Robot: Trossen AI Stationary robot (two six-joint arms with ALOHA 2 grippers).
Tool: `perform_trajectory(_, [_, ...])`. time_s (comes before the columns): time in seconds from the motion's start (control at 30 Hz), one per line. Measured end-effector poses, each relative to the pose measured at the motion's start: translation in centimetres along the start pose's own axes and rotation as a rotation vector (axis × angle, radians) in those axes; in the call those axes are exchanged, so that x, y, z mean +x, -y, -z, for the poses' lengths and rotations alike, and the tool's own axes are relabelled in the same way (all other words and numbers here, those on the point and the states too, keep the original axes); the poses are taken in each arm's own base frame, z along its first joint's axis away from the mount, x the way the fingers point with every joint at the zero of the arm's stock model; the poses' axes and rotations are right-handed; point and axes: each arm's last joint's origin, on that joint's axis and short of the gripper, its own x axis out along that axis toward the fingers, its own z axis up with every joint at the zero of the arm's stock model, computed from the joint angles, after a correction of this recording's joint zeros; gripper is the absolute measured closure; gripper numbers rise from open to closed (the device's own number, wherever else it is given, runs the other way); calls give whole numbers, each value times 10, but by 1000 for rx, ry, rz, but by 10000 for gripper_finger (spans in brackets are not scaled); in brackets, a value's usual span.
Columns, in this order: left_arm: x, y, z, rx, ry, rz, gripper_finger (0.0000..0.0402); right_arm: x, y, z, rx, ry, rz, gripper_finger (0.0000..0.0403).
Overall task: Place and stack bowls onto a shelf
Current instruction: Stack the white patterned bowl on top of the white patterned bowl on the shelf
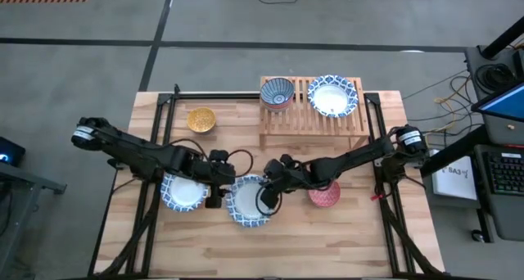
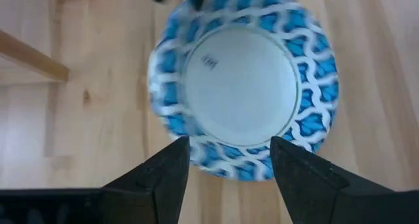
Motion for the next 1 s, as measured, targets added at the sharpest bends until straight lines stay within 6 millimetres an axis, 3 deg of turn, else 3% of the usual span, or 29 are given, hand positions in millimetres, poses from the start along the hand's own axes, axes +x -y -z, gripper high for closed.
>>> perform_trajectory(0.23, [-1,12,5,11,-2,27,226,-21,-7,-7,-204,12,-80,271])
perform_trajectory(0.33, [-3,17,7,-1,2,37,235,-30,-26,3,-397,-24,-257,271])
perform_trajectory(0.47, [-3,26,9,-2,47,66,243,-35,-50,26,-532,-46,-339,274])
perform_trajectory(0.7, [0,46,10,5,223,157,249,-17,-65,57,-581,-65,-270,277])
perform_trajectory(1.0, [0,60,17,0,256,211,249,14,-62,82,-638,-146,-229,276])
